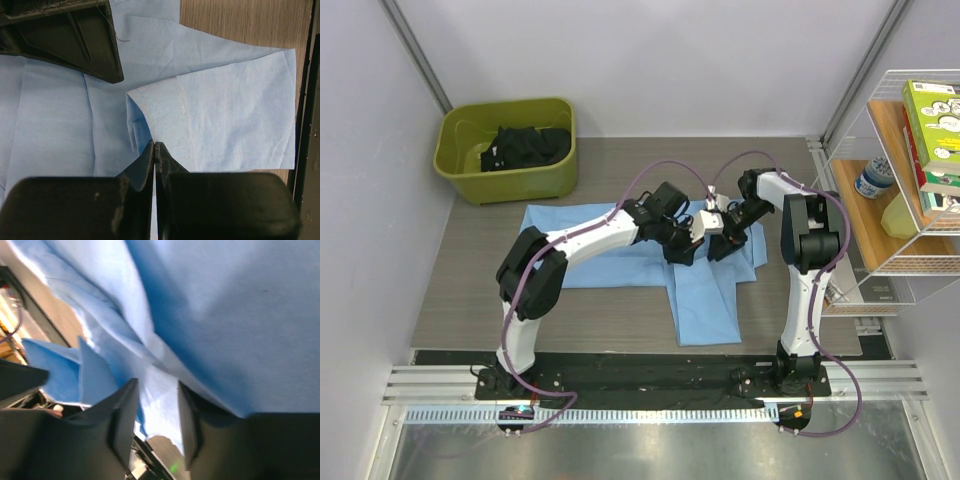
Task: Fold and stack the long sleeve shirts
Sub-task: Fold the shirt
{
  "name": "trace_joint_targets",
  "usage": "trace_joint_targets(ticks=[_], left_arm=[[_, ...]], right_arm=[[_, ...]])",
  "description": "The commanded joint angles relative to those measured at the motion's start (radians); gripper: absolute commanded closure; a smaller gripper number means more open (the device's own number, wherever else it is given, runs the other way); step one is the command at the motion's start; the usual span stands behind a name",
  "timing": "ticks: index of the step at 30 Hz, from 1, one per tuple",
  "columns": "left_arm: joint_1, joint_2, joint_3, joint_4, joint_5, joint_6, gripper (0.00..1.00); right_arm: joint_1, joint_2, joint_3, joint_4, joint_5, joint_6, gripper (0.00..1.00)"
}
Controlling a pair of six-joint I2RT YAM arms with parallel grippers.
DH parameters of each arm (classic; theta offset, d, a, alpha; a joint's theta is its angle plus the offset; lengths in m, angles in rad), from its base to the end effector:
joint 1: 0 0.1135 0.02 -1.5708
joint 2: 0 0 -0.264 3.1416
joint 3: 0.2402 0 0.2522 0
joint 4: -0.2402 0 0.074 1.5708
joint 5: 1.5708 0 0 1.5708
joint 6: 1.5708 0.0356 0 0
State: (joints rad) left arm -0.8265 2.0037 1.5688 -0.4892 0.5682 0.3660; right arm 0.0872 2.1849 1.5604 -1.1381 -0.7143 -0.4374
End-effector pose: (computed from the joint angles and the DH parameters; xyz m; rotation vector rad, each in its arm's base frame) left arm 0.2846 -0.3373 0.2213 1.6036 1.9280 -0.9004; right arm 0.3832 0.0569 0.1357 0.6468 -2.8076 -1.1062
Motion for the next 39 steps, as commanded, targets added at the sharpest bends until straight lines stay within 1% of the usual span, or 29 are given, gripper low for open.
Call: trace_joint_targets(ticks=[1,2,4,6,7,9,11,14,21,26,29,31,32,33,34,36,37,38,39], left_arm=[[-0.005,-0.071,-0.021,0.015,0.007,-0.013,1.00],[-0.005,-0.075,-0.026,0.020,-0.004,-0.013,1.00],[-0.002,-0.089,-0.035,0.026,-0.013,-0.010,1.00],[0.000,-0.097,-0.039,0.028,-0.019,-0.004,1.00],[0.000,-0.102,-0.039,0.031,-0.021,0.002,1.00],[0.000,-0.103,-0.038,0.031,-0.022,0.008,1.00],[0.000,-0.105,-0.039,0.031,-0.024,0.016,1.00],[0.000,-0.111,-0.035,0.041,-0.028,0.016,1.00],[0.007,-0.140,-0.032,0.061,-0.047,0.021,1.00],[0.013,-0.152,-0.035,0.070,-0.060,0.016,1.00],[0.020,-0.161,-0.035,0.083,-0.070,0.001,1.00],[0.026,-0.167,-0.036,0.089,-0.068,-0.010,1.00],[0.029,-0.171,-0.038,0.089,-0.071,-0.012,1.00],[0.032,-0.174,-0.038,0.089,-0.073,-0.012,1.00],[0.033,-0.184,-0.041,0.086,-0.074,-0.012,1.00],[0.047,-0.198,-0.043,0.071,-0.079,-0.012,0.99],[0.056,-0.212,-0.039,0.069,-0.085,-0.030,0.97],[0.069,-0.238,-0.035,0.064,-0.091,-0.050,0.90],[0.107,-0.250,-0.024,0.049,-0.079,-0.070,0.69]], right_arm=[[-0.007,-0.066,0.026,-0.064,-0.114,-0.069,0.52],[-0.007,-0.082,0.023,-0.072,-0.117,-0.087,0.49],[-0.021,-0.118,0.004,-0.091,-0.106,-0.112,0.47],[-0.038,-0.151,-0.011,-0.107,-0.085,-0.155,0.41],[-0.056,-0.158,-0.023,-0.117,-0.091,-0.174,0.39],[-0.070,-0.177,-0.031,-0.161,-0.129,-0.237,0.29],[-0.072,-0.185,-0.036,-0.183,-0.174,-0.282,0.26],[-0.066,-0.195,-0.057,-0.161,-0.229,-0.278,0.25],[-0.023,-0.203,-0.115,-0.060,-0.293,-0.279,0.25],[-0.004,-0.200,-0.138,-0.045,-0.367,-0.288,0.28],[0.031,-0.200,-0.137,-0.041,-0.399,-0.285,0.35],[0.049,-0.201,-0.135,-0.043,-0.422,-0.282,0.47],[0.052,-0.206,-0.131,-0.043,-0.425,-0.278,0.56],[0.052,-0.208,-0.117,-0.043,-0.430,-0.273,0.74],[0.052,-0.211,-0.106,-0.043,-0.429,-0.264,0.83],[0.052,-0.226,-0.061,-0.043,-0.422,-0.239,0.97],[0.051,-0.234,-0.043,-0.043,-0.419,-0.233,0.99],[0.051,-0.241,-0.025,-0.037,-0.412,-0.218,0.99],[0.051,-0.258,0.013,-0.032,-0.407,-0.202,0.99]])
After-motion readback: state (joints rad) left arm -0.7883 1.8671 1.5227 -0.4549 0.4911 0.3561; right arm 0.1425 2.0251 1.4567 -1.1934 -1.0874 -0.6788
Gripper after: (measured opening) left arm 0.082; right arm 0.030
